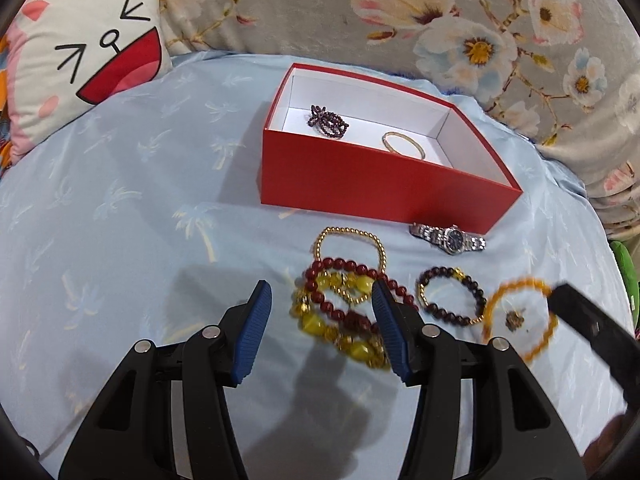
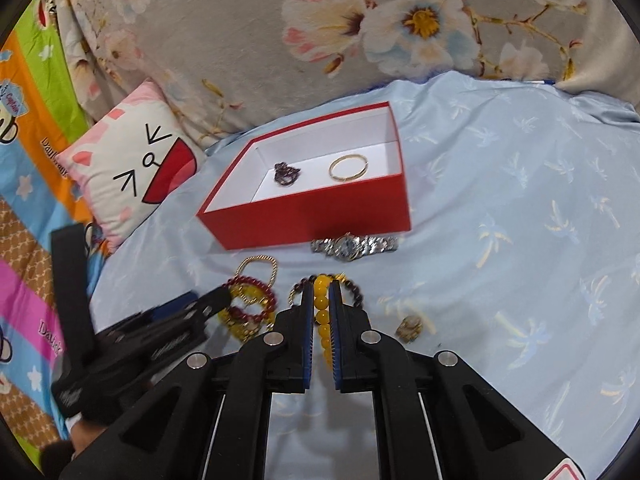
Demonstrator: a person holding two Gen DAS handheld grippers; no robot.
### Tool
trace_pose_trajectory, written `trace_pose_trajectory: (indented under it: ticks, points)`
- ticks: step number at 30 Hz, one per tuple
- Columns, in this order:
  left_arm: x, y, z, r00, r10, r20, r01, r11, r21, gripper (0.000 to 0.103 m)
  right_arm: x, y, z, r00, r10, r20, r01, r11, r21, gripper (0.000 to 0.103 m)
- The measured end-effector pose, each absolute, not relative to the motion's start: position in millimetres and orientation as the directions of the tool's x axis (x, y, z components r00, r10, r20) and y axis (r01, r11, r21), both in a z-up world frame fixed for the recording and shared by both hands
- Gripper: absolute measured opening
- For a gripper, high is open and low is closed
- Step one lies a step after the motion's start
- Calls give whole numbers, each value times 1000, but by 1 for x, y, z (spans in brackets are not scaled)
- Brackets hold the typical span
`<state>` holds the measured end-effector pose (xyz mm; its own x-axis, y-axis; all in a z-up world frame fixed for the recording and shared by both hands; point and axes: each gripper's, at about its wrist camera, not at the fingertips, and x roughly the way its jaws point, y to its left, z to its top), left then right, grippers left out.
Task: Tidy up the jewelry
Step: 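Grasp the yellow amber bracelet with the right tool while the left grasps the dark red bead bracelet, then carry both bracelets into the red box and open both tools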
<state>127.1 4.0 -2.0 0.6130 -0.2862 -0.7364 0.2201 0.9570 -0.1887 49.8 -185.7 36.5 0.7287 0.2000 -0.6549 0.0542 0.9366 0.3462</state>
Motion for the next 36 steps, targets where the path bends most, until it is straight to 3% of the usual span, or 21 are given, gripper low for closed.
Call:
trace_pose_trajectory:
  ticks: [7, 9, 14, 36]
  points:
    - [139, -3, -13, 592, -289, -752, 237, 955, -181, 27, 44, -183, 26, 708, 224, -670, 56, 928, 369, 8]
    - [140, -4, -14, 588, -290, -755, 243, 954, -177, 16, 45, -184, 25, 705, 226, -672, 59, 926, 373, 8]
    - [138, -4, -12, 599, -295, -744, 251, 952, -175, 7, 46, -184, 22, 701, 226, -676, 67, 923, 378, 8]
    - [81, -12, 84, 642, -419, -643, 395, 899, -191, 7, 22, -187, 85, 782, 216, -585, 20, 929, 369, 8]
